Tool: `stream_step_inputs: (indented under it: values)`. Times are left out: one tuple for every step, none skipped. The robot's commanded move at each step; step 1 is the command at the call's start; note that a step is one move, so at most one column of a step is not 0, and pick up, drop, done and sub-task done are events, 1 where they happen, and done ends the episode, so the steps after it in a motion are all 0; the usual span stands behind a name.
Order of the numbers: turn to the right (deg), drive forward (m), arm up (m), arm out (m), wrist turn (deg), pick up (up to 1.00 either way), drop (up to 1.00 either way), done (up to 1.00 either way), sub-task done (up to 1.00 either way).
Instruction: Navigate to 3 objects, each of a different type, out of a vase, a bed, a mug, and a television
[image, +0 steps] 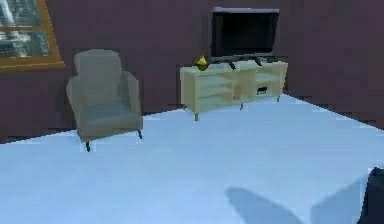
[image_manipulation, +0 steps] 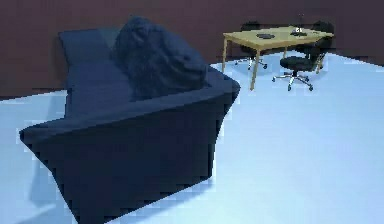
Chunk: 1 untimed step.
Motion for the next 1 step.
stream_step_inputs:
  values:
    - [0.0,1.0,0.0,0.0,0.0,0.0,0.0,0.0,0.0]
